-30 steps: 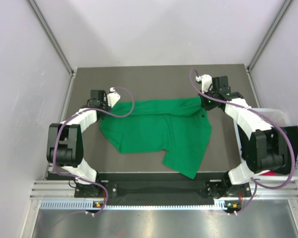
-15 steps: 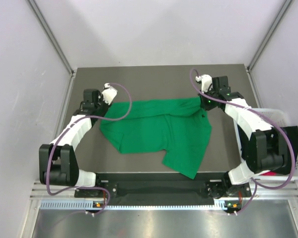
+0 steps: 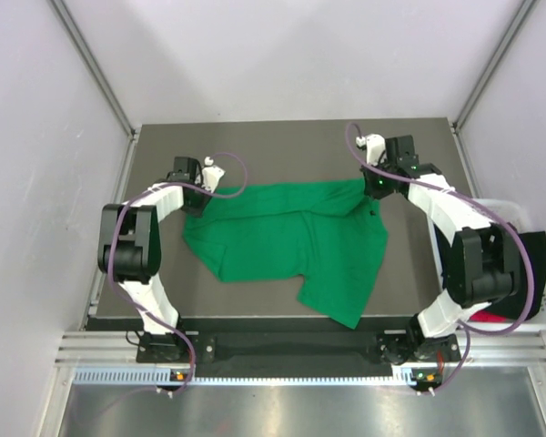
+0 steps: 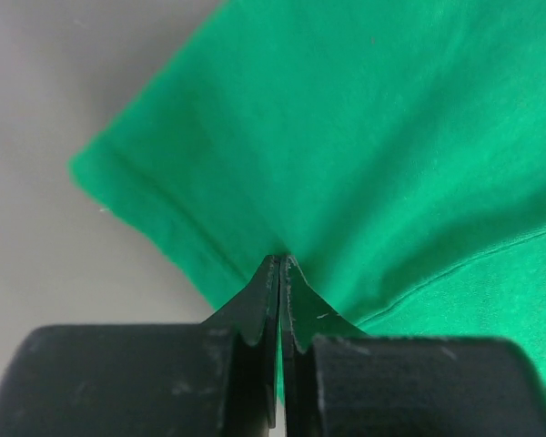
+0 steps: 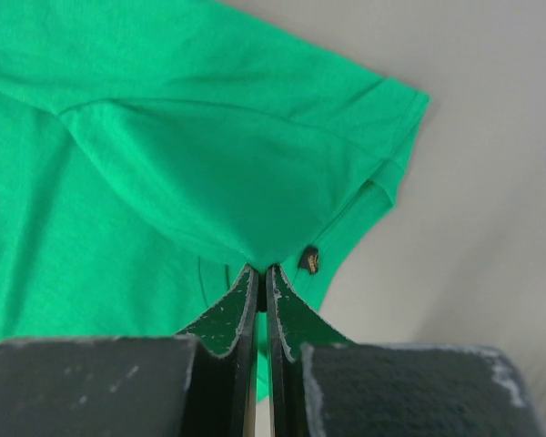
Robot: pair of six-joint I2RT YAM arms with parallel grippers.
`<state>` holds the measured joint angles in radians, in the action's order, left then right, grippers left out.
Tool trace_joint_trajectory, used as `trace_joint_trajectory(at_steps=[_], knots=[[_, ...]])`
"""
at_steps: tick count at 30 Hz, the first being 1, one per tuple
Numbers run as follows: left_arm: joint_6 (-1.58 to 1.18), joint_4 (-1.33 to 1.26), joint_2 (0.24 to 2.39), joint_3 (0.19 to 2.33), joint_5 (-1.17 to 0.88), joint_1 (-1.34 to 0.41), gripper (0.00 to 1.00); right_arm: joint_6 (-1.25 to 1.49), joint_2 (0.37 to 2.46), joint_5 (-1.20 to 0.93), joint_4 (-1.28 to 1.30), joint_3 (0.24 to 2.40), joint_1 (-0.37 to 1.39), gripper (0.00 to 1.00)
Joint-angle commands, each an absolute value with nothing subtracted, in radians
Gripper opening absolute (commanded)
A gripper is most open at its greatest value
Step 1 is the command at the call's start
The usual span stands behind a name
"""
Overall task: Fold and stack the t-shirts
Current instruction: Fold the tshirt
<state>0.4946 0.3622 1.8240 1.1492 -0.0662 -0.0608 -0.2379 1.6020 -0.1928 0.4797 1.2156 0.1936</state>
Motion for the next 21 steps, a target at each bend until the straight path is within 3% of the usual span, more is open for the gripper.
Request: trace_joint_trajectory(at_steps=[1,18,20,21], knots=[[0.474,0.384,1.833,1.190,-0.064,-0.063,0.00,-0.222,1.618,-0.215,0.453,1.284,0.195,0.00],[0.468,0.371,1.845,1.167,-0.015,-0.061,0.00,-0.212,1.787,-0.117,0.374,1.412,0.181,0.00],[0.468,0.371,1.841,1.163,-0.014,-0.063,0.00,-0.189,1.834,-0.104,0.393,1.480,0.181,0.06],[0.466,0.371,1.838,1.161,-0.014,-0.063,0.00,-0.178,1.839,-0.083,0.402,1.499,0.183,0.17]])
